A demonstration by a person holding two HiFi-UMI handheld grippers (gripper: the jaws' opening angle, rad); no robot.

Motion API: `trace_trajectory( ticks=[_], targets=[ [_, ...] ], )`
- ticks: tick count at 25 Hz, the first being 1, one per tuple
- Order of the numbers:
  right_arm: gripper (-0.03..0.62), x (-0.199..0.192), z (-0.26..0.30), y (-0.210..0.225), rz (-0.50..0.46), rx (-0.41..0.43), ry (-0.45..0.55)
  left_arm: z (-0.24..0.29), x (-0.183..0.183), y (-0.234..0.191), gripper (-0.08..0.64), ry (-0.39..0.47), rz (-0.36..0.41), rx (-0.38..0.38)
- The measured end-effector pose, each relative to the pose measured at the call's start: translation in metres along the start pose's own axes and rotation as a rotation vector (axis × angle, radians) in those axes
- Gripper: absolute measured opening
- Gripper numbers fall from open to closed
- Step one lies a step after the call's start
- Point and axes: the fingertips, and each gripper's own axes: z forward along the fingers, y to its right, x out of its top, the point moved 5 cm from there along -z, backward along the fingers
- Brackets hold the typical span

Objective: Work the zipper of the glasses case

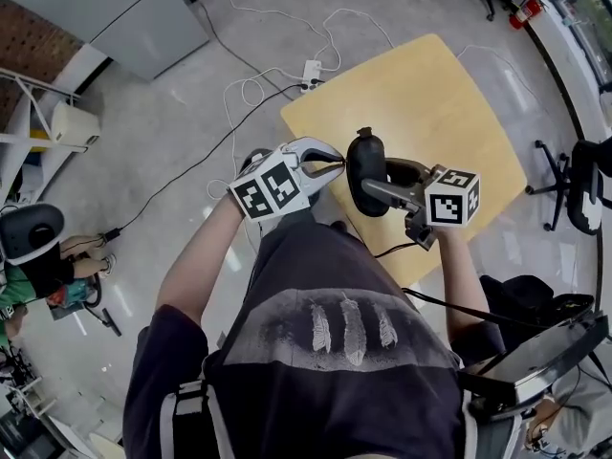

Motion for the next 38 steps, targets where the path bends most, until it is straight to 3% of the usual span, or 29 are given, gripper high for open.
trace_trajectory(
  ticks=[10,18,32,35,38],
  targets=[
    [0.259,-0.014,0.008,-0.007,-0.139,-0.062,-0.030,-0.005,-0.010,0.021,0.018,-0.083,-0.006,0.065],
    [0.256,-0.027,0.027,-0.013,-0.075,-0.041,-0.003,-0.020,-0.029,0.029,0.012,-0.069,-0.141,0.004],
    [0.253,0.008,0.067,0.011,0.048,-0.104,0.052,-0.029,-0.050,-0.040,0.006,-0.084,-0.187,-0.153],
    [0.252,0.011,0.074,0.013,0.140,-0.082,0.107,-0.035,-0.052,-0.052,0.006,-0.056,-0.172,-0.163],
    [0.250,0.018,0.079,0.010,0.270,-0.007,0.175,-0.045,-0.049,-0.062,0.006,0.003,-0.177,-0.176]
  ],
)
